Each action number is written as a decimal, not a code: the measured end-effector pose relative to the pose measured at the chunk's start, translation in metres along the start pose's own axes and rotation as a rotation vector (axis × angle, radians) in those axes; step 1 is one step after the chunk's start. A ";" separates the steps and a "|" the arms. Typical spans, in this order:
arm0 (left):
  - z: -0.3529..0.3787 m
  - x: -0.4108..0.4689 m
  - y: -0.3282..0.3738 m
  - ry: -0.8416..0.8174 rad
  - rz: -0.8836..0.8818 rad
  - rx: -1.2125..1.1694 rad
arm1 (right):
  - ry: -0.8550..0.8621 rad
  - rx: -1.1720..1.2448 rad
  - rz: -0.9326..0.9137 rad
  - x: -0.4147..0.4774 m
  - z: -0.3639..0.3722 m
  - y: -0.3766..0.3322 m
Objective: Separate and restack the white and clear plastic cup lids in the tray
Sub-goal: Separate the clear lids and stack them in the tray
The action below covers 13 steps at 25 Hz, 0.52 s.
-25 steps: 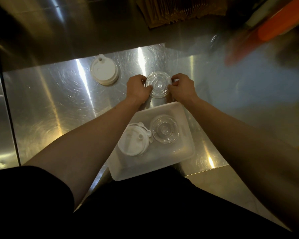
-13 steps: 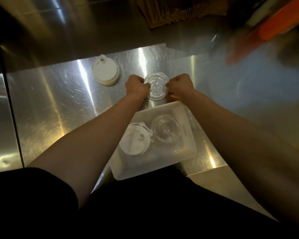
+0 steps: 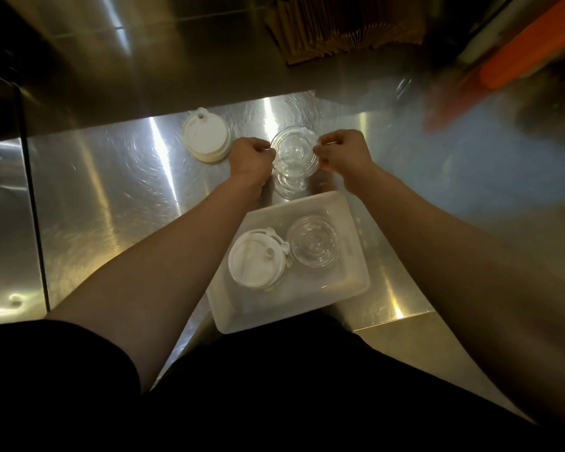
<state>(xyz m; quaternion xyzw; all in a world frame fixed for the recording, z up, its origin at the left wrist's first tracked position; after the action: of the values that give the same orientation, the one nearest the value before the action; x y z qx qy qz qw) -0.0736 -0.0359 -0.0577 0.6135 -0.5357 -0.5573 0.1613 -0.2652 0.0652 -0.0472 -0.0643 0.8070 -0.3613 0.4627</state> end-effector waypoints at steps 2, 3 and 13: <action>-0.007 -0.009 0.015 0.018 0.066 0.002 | 0.015 0.015 -0.067 -0.009 -0.005 -0.011; -0.011 -0.014 0.021 0.033 0.096 0.005 | 0.023 0.017 -0.098 -0.014 -0.008 -0.016; -0.028 -0.077 0.042 0.024 0.284 -0.104 | 0.015 0.123 -0.230 -0.074 -0.030 -0.009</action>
<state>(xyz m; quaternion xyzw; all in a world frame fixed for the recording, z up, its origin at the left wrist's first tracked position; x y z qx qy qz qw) -0.0544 0.0015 0.0242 0.5290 -0.5856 -0.5485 0.2763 -0.2498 0.1068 0.0198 -0.1252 0.7741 -0.4611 0.4153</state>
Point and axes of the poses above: each hand's wrist, its own x-axis towards the middle knuckle, its own z-axis out of the palm, y = z × x, the point moved 10 cm from there along x, towards the middle knuckle, and after that the axes turned 8 degrees about z, right-handed, at the moved point
